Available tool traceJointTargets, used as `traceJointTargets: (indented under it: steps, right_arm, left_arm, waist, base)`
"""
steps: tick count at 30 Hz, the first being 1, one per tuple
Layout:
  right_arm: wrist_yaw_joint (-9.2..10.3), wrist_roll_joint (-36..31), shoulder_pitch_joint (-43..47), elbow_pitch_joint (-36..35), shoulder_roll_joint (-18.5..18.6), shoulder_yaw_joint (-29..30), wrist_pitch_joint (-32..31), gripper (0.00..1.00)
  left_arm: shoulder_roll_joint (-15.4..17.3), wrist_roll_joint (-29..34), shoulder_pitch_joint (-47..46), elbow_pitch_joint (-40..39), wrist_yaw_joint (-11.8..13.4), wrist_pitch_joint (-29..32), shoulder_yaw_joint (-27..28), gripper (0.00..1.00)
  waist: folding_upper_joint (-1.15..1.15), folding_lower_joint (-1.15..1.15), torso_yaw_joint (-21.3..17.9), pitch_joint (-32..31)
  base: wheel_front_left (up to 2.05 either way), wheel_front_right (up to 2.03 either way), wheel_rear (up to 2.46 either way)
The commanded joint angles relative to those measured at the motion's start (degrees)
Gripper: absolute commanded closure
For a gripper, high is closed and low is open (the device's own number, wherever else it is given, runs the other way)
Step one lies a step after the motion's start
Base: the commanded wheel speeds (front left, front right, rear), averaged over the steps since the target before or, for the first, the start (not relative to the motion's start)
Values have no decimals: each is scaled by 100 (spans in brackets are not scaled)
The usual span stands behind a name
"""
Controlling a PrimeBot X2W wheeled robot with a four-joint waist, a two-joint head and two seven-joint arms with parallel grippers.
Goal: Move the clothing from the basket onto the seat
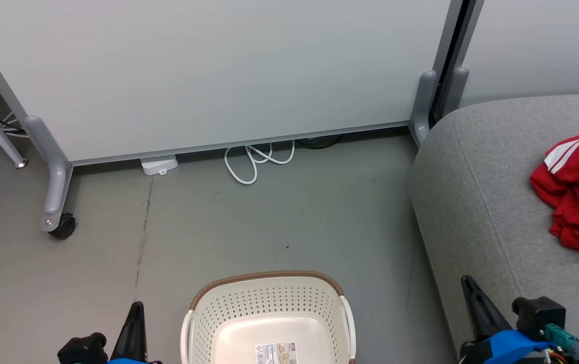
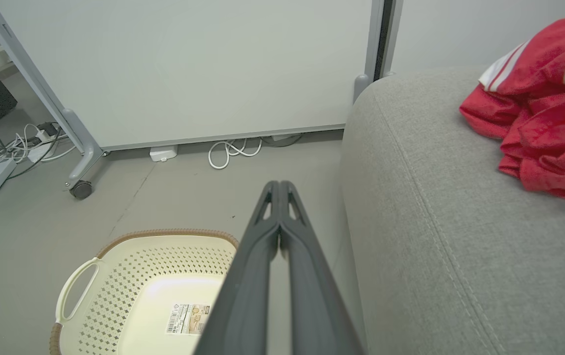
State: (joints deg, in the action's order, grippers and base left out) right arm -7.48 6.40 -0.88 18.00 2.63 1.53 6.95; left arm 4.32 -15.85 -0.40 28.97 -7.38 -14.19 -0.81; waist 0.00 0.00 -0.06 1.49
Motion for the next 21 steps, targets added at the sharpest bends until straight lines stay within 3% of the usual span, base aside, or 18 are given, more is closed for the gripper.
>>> traceJointTargets:
  steps: [1,21]
  right_arm:
    - [0,312,-78,-73,7,38,-63,100]
    - [0,2464,-201,-184,13,148,-383,100]
  left_arm:
    - [17,-271,-110,-112,0,64,46,100]
    - [-22,-2185,-243,-488,-4,577,221,100]
  waist:
    - [0,0,0,-3]
    - [0,0,1,-24]
  base:
    - [0,0,0]
    - [0,0,0]
